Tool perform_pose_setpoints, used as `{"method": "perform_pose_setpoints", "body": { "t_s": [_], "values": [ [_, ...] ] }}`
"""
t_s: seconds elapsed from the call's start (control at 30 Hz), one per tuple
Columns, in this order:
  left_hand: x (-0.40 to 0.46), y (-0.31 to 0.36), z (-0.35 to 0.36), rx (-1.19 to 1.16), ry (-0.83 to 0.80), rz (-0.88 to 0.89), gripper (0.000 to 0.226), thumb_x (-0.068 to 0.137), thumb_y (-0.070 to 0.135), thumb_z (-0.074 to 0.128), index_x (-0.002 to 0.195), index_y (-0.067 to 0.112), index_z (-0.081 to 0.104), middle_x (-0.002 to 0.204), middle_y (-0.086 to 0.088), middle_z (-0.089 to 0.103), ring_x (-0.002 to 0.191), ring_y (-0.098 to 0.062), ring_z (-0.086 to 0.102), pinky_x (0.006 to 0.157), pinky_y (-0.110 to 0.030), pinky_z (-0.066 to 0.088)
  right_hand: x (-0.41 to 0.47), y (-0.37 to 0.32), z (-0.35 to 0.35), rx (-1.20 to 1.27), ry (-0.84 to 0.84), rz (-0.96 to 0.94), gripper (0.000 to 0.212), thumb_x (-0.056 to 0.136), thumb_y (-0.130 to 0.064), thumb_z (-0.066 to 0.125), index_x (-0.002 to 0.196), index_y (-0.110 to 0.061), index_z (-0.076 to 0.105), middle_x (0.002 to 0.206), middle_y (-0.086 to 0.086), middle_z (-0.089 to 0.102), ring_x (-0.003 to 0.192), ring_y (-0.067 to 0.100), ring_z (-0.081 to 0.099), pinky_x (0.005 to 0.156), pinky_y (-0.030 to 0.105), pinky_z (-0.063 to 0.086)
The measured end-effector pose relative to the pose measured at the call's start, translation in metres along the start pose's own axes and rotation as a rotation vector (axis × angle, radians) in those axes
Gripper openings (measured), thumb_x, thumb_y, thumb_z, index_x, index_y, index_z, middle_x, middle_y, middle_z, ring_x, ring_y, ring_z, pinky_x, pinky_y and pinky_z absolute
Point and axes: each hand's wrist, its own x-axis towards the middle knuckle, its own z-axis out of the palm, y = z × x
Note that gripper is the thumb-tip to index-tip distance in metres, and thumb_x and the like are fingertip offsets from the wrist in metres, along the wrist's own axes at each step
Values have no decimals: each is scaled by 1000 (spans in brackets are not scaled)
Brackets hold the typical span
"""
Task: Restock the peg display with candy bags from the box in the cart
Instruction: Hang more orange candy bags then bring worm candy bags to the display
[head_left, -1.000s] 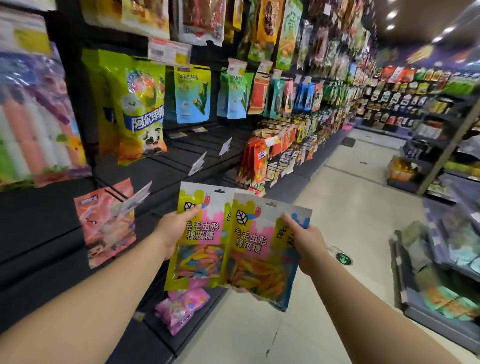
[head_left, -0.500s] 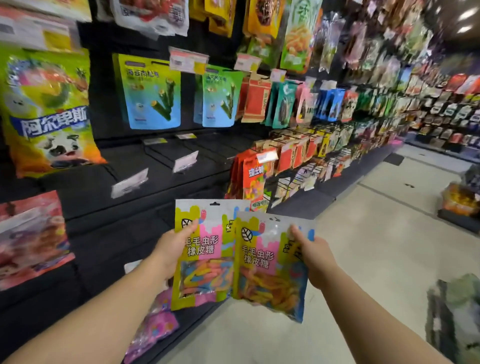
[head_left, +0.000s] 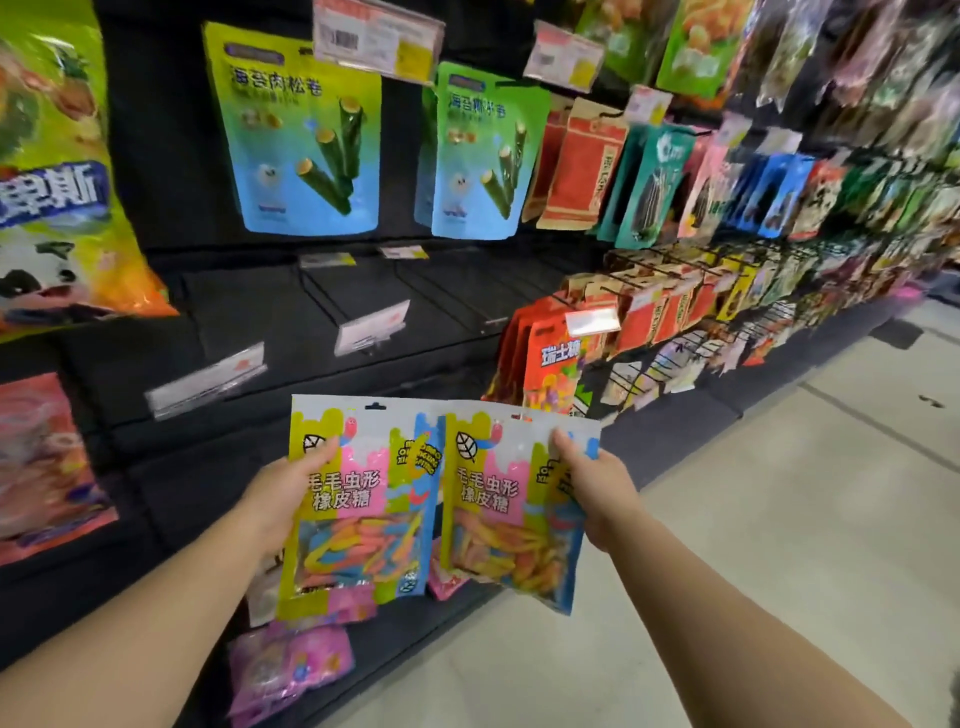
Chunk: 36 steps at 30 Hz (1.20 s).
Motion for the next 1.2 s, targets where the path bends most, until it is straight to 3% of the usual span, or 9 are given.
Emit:
{"method": "perform_pose_setpoints", "body": {
  "t_s": [0.13,0.27,0.37,0.47,0.6,0.67,0.8,1.0,1.2],
  "values": [
    [23,17,4,5,69,4,35,92,40,64,114,13,70,104,-20,75,98,-38,72,95,-54,53,52,-26,9,-35,-7,-51,47,74,-59,72,86,-14,67,101,17,72,101,42,68,84,65,54],
    [47,17,-6,-112,101,-4,28,98,33,57,111,12,70,88,-14,78,70,-27,76,59,-39,61,88,-37,26,-19,-31,-94,42,84,-50,72,105,-14,68,107,8,70,98,28,67,76,40,57],
    [62,12,-7,-165,119,4,32,97,32,57,116,9,69,89,-14,78,70,-25,76,78,-40,57,117,-44,38,-40,-86,-111,34,87,-45,70,98,-13,68,103,9,71,92,28,68,71,39,56],
    [68,10,3,-162,137,37,24,100,27,55,109,11,69,80,-7,78,65,-16,75,67,-32,55,143,-54,50,-38,-160,-78,38,87,-46,70,96,-8,68,91,11,68,82,29,67,69,46,57],
    [76,6,19,-191,177,43,35,96,32,58,124,13,67,113,-16,74,95,-28,72,83,-39,51,180,-58,58,-84,-202,-76,41,86,-51,69,86,-10,66,93,12,72,89,33,70,81,56,59],
    [78,2,30,-199,205,38,33,95,34,58,121,16,68,114,-14,74,98,-29,71,84,-39,51,200,-59,60,-87,-230,-85,50,81,-56,70,89,-7,66,93,15,71,90,36,70,79,59,58],
    [77,-4,59,-196,229,15,31,96,35,56,116,15,69,111,-17,74,94,-31,72,83,-41,53,232,-60,64,-97,-344,-115,43,83,-51,71,84,-8,66,87,17,66,81,29,66,76,42,54],
    [72,-22,85,-200,269,4,53,84,40,64,127,10,65,119,-18,71,114,-37,66,110,-54,41,257,-55,76,-77,-459,-41,56,80,-52,73,102,-1,66,91,15,70,82,31,69,77,54,58],
    [72,-20,116,-190,287,62,56,77,36,68,122,4,67,116,-21,72,111,-38,67,106,-52,46,269,-52,82,-25,-507,-26,46,80,-48,76,102,-9,67,95,9,67,84,28,65,64,38,57]
  ]
}}
